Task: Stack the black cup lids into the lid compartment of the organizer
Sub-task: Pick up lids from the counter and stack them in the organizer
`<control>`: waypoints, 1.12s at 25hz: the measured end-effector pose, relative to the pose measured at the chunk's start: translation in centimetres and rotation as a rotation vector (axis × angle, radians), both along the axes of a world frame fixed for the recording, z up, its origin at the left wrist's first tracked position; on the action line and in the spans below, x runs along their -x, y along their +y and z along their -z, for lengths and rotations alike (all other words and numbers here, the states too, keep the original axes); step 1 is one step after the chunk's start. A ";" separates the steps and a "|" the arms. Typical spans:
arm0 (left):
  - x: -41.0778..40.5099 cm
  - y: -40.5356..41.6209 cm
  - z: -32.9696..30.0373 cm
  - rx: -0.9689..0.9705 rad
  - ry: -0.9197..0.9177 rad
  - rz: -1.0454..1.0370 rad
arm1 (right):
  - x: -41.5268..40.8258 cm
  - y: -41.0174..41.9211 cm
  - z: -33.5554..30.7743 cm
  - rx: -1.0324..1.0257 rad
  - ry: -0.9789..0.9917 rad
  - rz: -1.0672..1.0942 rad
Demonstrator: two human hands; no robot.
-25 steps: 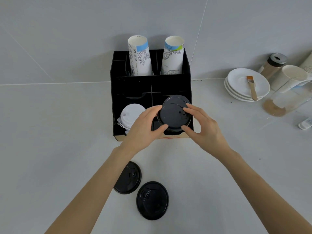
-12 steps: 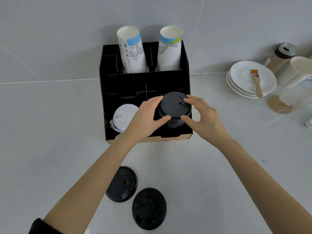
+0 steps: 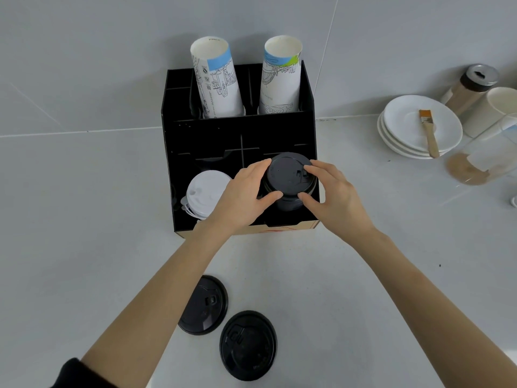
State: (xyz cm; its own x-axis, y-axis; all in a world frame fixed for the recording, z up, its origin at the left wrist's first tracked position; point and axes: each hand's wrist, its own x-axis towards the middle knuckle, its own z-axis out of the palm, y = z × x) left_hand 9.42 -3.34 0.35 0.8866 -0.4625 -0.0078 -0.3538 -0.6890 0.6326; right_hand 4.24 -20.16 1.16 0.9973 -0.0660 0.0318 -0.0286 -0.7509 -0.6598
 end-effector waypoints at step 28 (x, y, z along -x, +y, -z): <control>5.9 7.0 -2.6 0.009 -0.003 -0.100 | 4.3 4.0 -2.5 -0.016 -0.062 -0.146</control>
